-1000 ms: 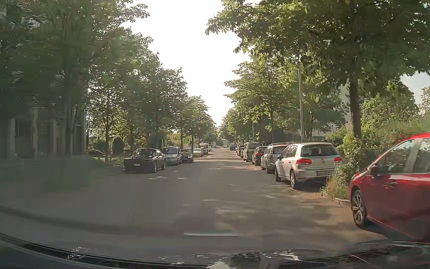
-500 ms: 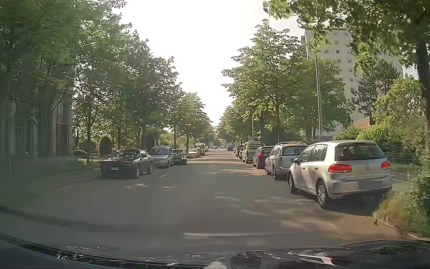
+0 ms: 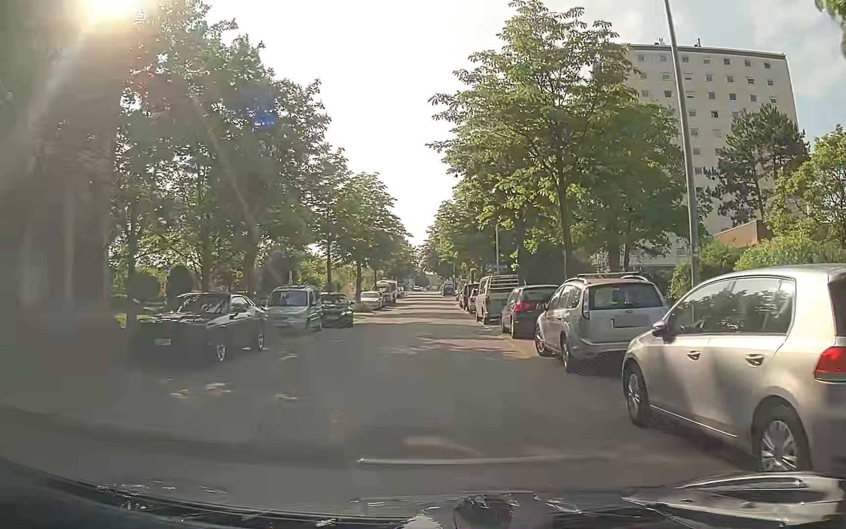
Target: Follow the waypoints while adhering to traffic rules and regulations
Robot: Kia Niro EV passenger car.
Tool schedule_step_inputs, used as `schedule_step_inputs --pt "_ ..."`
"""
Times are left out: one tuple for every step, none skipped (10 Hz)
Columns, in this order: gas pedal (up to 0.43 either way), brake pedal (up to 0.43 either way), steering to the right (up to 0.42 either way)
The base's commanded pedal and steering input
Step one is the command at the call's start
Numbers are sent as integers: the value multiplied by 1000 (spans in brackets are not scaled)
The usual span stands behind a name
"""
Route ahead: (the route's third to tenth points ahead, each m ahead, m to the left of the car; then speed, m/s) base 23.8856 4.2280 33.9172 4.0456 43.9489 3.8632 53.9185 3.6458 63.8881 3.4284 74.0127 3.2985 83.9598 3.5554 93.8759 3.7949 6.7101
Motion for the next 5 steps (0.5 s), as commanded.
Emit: schedule_step_inputs --pt "39 0 8" --pt "39 0 8" --pt "39 0 8" --pt "39 0 8" --pt "39 0 7"
